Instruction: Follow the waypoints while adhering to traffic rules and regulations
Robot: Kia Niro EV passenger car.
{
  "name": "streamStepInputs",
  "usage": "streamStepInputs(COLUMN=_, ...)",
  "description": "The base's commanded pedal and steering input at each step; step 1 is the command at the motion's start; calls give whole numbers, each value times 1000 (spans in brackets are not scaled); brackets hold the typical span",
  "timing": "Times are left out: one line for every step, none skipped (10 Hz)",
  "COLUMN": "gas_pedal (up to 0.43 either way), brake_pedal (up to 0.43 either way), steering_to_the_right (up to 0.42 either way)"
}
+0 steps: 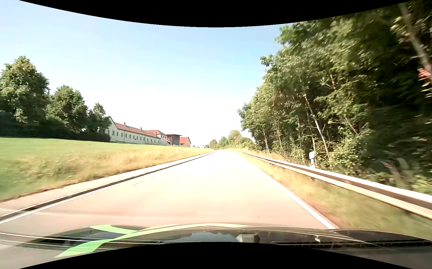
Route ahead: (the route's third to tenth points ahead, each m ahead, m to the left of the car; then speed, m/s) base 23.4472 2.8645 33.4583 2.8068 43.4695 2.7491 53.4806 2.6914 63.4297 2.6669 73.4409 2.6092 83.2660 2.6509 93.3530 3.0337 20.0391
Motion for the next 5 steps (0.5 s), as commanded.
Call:
streamStepInputs(gas_pedal=339, brake_pedal=0, steering_to_the_right=-4)
streamStepInputs(gas_pedal=339, brake_pedal=0, steering_to_the_right=-4)
streamStepInputs(gas_pedal=350, brake_pedal=0, steering_to_the_right=1)
streamStepInputs(gas_pedal=350, brake_pedal=0, steering_to_the_right=4)
streamStepInputs(gas_pedal=358, brake_pedal=0, steering_to_the_right=4)
